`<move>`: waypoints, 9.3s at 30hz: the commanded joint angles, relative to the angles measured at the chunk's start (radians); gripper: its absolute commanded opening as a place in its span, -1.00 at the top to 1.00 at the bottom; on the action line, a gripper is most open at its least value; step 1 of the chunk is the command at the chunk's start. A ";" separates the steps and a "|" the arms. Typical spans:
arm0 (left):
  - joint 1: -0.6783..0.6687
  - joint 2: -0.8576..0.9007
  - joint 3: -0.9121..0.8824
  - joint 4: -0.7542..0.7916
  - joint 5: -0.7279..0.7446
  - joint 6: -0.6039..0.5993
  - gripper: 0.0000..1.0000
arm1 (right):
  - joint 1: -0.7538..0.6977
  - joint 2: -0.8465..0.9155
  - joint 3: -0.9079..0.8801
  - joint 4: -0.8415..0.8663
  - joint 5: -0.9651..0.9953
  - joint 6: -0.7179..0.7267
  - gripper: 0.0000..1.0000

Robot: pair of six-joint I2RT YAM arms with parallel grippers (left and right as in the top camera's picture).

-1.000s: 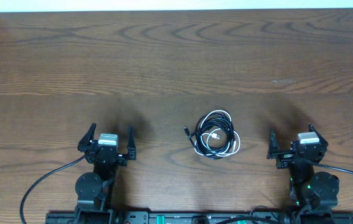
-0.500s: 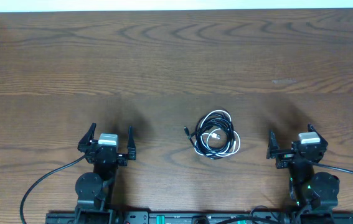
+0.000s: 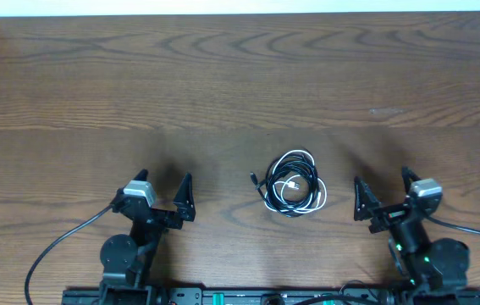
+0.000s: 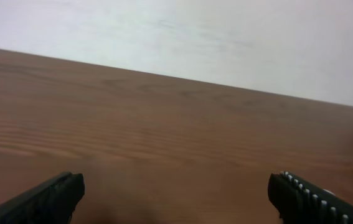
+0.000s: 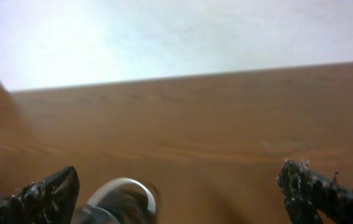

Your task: Untangle cables

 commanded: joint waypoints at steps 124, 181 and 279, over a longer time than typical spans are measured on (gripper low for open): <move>-0.077 0.766 0.666 -0.543 0.636 0.129 -0.99 | 0.612 1.002 1.113 -0.234 0.518 0.162 0.97; -0.076 0.767 0.666 -0.564 0.415 0.114 -1.00 | 0.634 1.765 1.111 -0.727 0.171 0.112 0.17; -0.009 0.792 1.157 -0.998 -0.052 0.118 -0.91 | 0.766 1.826 1.087 -0.459 0.262 0.002 -0.67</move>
